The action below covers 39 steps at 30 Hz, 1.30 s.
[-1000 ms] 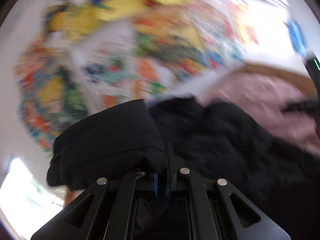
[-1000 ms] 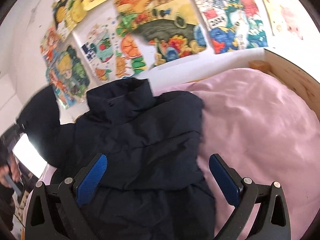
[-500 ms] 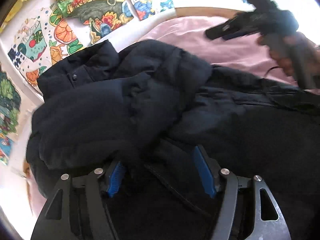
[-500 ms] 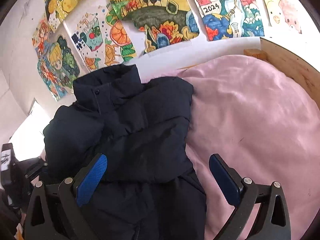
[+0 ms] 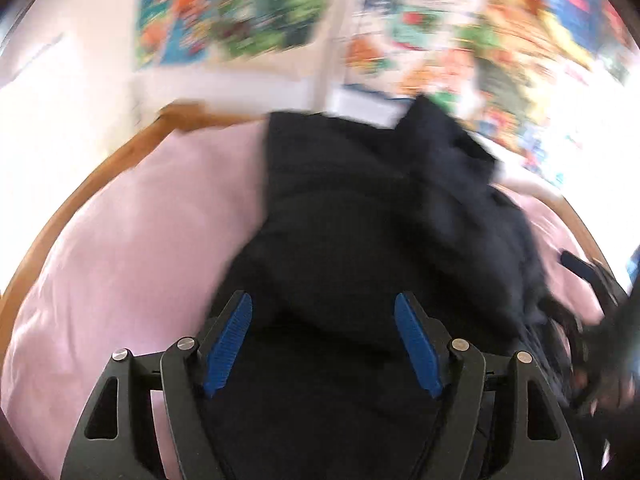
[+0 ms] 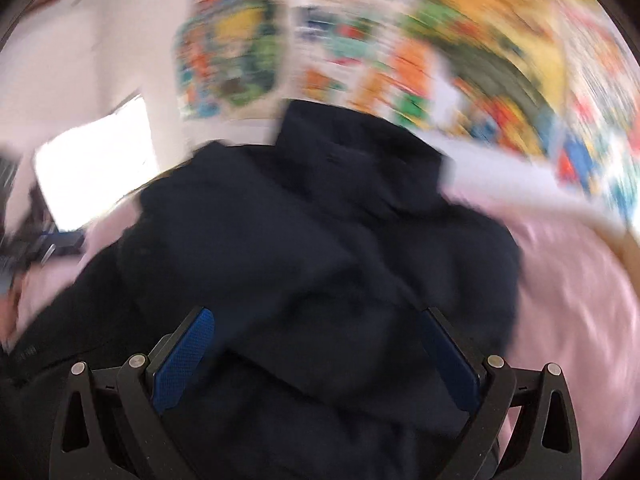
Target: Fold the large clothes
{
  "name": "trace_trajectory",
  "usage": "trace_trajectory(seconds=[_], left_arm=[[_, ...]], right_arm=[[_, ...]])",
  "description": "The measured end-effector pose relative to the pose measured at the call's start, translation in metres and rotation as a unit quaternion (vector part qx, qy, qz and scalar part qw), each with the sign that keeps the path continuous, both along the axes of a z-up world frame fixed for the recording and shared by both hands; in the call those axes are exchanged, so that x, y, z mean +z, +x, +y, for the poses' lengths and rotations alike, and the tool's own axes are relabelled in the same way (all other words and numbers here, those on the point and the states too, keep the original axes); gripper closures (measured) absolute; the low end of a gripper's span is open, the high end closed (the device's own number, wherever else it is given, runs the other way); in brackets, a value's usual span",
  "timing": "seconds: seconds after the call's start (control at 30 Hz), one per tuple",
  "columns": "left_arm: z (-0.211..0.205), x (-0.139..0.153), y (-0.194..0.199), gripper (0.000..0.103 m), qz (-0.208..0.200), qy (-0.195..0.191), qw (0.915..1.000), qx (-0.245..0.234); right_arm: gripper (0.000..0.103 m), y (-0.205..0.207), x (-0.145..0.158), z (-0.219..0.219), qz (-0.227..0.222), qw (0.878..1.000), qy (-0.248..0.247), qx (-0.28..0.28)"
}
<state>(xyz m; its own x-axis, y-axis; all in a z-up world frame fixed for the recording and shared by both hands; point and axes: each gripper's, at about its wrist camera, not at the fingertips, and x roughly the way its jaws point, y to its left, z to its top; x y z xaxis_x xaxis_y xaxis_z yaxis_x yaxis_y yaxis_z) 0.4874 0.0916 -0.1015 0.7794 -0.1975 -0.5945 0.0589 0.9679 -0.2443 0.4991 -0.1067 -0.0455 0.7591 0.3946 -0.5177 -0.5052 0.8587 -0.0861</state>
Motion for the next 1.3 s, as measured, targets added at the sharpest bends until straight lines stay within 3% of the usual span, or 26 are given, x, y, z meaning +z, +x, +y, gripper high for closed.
trace_trajectory(seconds=[0.07,0.17,0.23,0.3,0.33,0.4,0.5,0.7,0.77,0.8,0.83,0.9,1.0,1.07,1.13,1.17,1.23,1.3], left_arm=[[0.004,-0.005,0.013,0.034,0.007,-0.007,0.9999,0.012],[0.005,-0.011,0.034,0.034,0.015,0.014,0.9994,0.028],[0.008,-0.016,0.043,0.034,0.024,0.017,0.9988,0.039],[0.011,-0.021,0.051,0.034,0.032,0.012,0.9986,0.041],[0.011,-0.024,0.049,0.034,0.035,0.011,0.9984,0.043],[0.015,-0.029,0.048,0.034,0.038,0.014,0.9981,0.046],[0.013,-0.031,0.047,0.034,0.041,0.021,0.9978,0.048],[0.015,-0.037,0.046,0.034,0.042,0.014,0.9982,0.042],[0.016,-0.036,0.045,0.034,0.042,0.008,0.9982,0.041],[0.017,-0.037,0.046,0.034,0.042,0.007,0.9982,0.041],[0.017,-0.036,0.045,0.034,0.042,0.005,0.9983,0.041],[0.018,-0.036,0.045,0.034,0.039,0.001,0.9985,0.037],[0.018,-0.033,0.048,0.034,0.032,-0.007,0.9993,0.02],[0.017,-0.03,0.053,0.034,0.031,-0.005,0.9995,0.009],[0.017,-0.025,0.059,0.034,0.025,-0.007,0.9997,0.0],[0.017,-0.023,0.061,0.034,0.022,-0.01,0.9997,-0.003],[0.017,-0.02,0.067,0.034,0.022,-0.01,0.9997,-0.001],[0.014,-0.02,0.07,0.034,0.024,0.0,0.9997,0.002]], right_arm=[[0.0,-0.003,-0.007,0.041,-0.045,0.998,-0.043,0.014],[0.002,-0.003,-0.023,0.088,-0.084,0.99,-0.105,0.026],[0.023,0.003,-0.033,0.108,-0.101,0.985,-0.143,0.011],[0.034,0.009,-0.037,0.109,-0.095,0.985,-0.143,-0.001],[0.046,0.014,-0.037,0.107,-0.088,0.986,-0.138,-0.007],[0.069,0.016,-0.029,0.091,-0.078,0.991,-0.109,-0.018],[0.082,0.006,-0.008,0.054,-0.076,0.995,-0.046,-0.046],[0.08,-0.021,0.017,-0.035,0.016,0.991,0.078,-0.104],[0.056,-0.022,0.007,-0.069,0.065,0.984,0.123,-0.114],[0.025,-0.022,0.0,-0.084,0.083,0.978,0.147,-0.123],[0.012,-0.022,-0.011,-0.109,0.111,0.966,0.192,-0.135],[0.012,-0.014,-0.033,-0.14,0.172,0.943,0.243,-0.146],[0.012,0.0,-0.07,-0.189,0.257,0.885,0.343,-0.185],[0.012,0.01,-0.086,-0.206,0.285,0.859,0.376,-0.198],[0.025,0.017,-0.092,-0.21,0.295,0.858,0.372,-0.197],[0.029,0.017,-0.09,-0.207,0.291,0.864,0.362,-0.193],[0.055,0.015,-0.082,-0.198,0.28,0.883,0.325,-0.192],[0.071,0.011,-0.071,-0.189,0.27,0.904,0.263,-0.202]])
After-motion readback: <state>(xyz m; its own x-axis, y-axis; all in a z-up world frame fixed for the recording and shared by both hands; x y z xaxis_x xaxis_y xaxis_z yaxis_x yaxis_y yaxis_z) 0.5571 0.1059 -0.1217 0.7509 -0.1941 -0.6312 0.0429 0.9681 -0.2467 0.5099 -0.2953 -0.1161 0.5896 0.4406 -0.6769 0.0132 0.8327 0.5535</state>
